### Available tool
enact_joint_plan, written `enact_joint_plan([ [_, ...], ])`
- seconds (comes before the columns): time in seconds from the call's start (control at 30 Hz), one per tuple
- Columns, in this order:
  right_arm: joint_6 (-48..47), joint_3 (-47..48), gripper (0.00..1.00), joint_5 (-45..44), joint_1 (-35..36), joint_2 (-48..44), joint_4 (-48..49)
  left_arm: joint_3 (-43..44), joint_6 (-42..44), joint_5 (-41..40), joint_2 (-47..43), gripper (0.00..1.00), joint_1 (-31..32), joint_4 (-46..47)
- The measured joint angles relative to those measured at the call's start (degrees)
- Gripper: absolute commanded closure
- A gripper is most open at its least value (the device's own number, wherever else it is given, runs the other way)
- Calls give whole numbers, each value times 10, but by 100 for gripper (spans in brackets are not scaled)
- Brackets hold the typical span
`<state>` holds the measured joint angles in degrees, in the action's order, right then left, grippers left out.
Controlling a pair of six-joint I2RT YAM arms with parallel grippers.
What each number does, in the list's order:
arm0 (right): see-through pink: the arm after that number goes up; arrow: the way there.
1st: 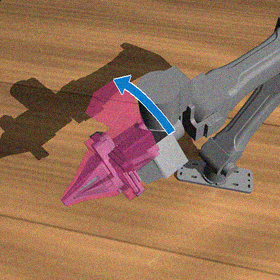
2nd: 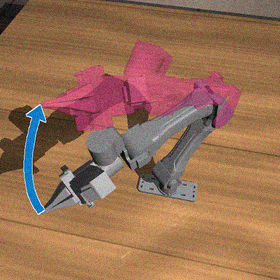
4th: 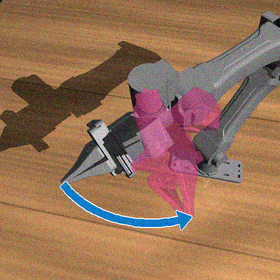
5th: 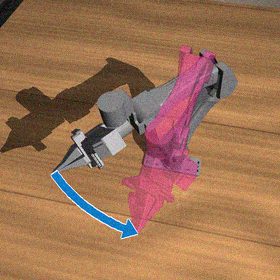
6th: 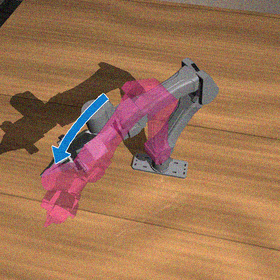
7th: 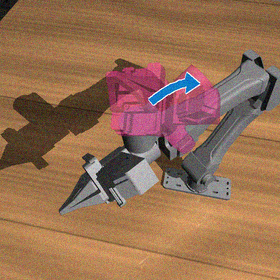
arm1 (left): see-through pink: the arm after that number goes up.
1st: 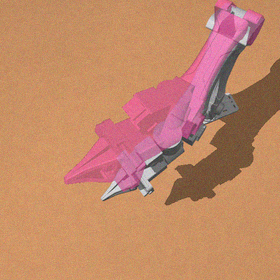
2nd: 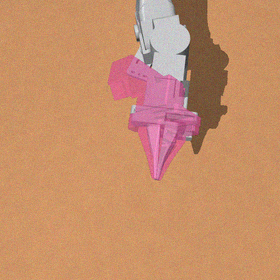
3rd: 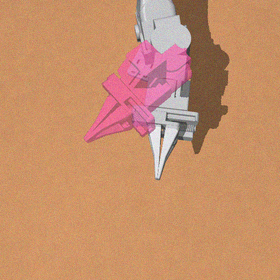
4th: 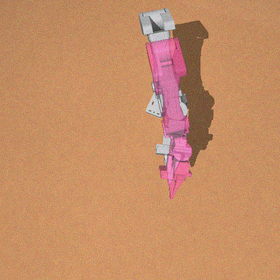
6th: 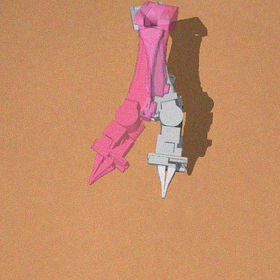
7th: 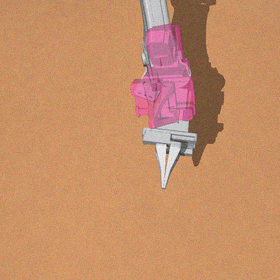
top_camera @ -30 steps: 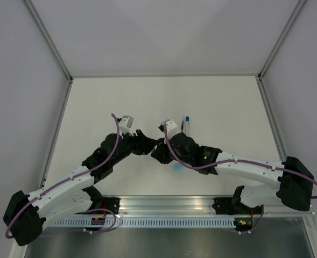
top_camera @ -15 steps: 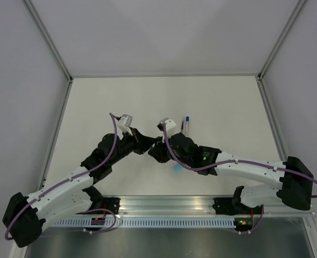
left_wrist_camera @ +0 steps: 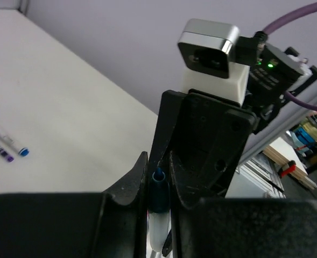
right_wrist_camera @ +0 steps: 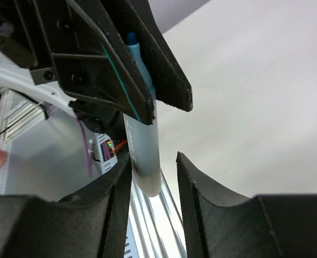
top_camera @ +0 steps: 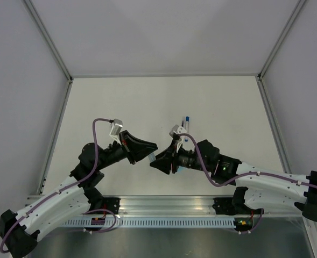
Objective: Insert the pens into the pen caps
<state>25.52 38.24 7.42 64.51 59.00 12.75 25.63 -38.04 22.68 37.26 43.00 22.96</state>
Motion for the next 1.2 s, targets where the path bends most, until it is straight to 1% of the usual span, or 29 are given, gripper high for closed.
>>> enact_joint_plan([
  [0.03, 0, -7, 62, 12, 0, -6, 12, -2, 0, 12, -2, 98, 0, 11],
  [0.1, 3, -16, 64, 39, 0, -9, 34, -5, 0, 36, -2, 98, 0, 30],
  [0.13, 5, -18, 68, 51, 0, -9, 42, -7, -1, 46, -2, 98, 0, 38],
  [0.3, 13, -23, 70, 92, 0, -2, 68, -7, -2, 78, 6, 98, 0, 57],
  [0.33, 16, -23, 74, 97, -1, 1, 74, -7, -2, 82, 6, 98, 0, 60],
  [0.43, 21, -23, 100, 112, -1, 9, 89, -7, -3, 95, 6, 98, 0, 67],
  [0.47, 23, -23, 100, 117, -1, 12, 95, -7, -3, 99, 6, 97, 0, 71],
  [0.5, 27, -23, 100, 123, -1, 14, 100, -7, -4, 103, 6, 78, 0, 73],
  [0.57, 32, -23, 100, 130, -1, 18, 109, -7, -2, 105, 4, 50, 0, 75],
  [0.6, 35, -23, 100, 134, -1, 21, 113, -7, -1, 105, 3, 28, 0, 76],
  [0.7, 42, -23, 100, 137, -1, 27, 113, -7, 0, 103, 0, 10, 1, 66],
  [0.73, 43, -23, 100, 136, -1, 26, 110, -7, 1, 101, -3, 6, 1, 56],
  [0.8, 42, -23, 100, 126, -1, 19, 101, -2, 6, 92, -11, 0, 2, 28],
  [0.87, 37, -23, 100, 104, -1, -1, 76, 12, 13, 78, -19, 0, 2, -9],
  [1.0, 18, -16, 100, 30, -7, -58, 2, 55, 36, 42, -37, 0, 2, -85],
  [1.07, 9, -5, 100, -32, -19, -87, -40, 76, 52, 18, -47, 0, 2, -123],
  [1.2, -4, 10, 100, -152, -64, -132, -107, 95, 85, -10, -50, 0, 2, -182],
])
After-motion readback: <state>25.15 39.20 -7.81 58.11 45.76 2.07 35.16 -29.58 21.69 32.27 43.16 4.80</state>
